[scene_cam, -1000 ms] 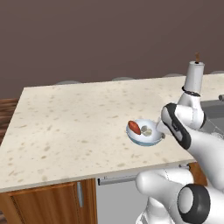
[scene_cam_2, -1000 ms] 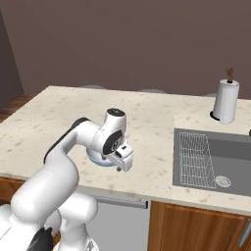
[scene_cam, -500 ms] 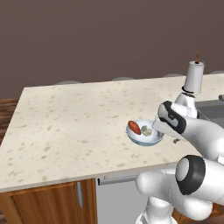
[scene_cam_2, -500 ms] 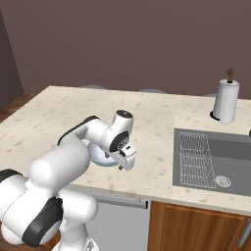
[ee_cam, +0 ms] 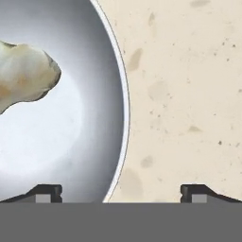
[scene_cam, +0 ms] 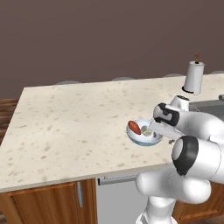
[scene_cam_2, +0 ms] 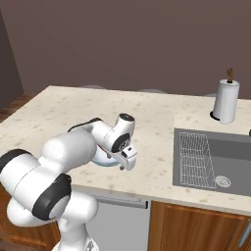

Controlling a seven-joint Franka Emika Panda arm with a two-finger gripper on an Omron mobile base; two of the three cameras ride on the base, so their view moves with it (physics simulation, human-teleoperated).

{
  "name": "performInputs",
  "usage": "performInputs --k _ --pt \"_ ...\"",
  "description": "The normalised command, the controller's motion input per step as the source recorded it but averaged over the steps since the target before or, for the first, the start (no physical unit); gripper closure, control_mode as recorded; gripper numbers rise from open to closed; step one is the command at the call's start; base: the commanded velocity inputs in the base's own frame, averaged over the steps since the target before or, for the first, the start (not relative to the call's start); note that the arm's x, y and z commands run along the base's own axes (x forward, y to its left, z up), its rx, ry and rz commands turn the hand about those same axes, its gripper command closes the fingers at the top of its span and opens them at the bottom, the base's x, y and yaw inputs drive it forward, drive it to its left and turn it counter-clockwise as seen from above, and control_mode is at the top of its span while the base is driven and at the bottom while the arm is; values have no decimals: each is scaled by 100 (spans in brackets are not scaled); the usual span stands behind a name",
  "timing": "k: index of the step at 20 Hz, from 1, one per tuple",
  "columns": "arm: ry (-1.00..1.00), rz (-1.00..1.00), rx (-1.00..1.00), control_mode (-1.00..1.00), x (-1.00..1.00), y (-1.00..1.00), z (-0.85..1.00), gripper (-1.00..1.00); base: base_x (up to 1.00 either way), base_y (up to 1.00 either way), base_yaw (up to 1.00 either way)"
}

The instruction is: Dump the sweet potato and garlic from the bowl so the bowl can be washed. Place the bowl in the sink after clearing the leftovers.

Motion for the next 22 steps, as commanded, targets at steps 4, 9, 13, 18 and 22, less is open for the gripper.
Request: performInputs --k 4,9,13,18,22 --pt "-4 0 0 -100 39 15 -34 -100 0 0 0" --pt "-9 0 0 -100 28 17 -29 -100 0 0 0" --pt "-5 0 0 -100 7 8 -29 100 0 0 0" --pt "0 0 0 -100 0 0 0 100 0 0 0" --pt "0 0 0 -100 0 0 0 100 0 0 0"
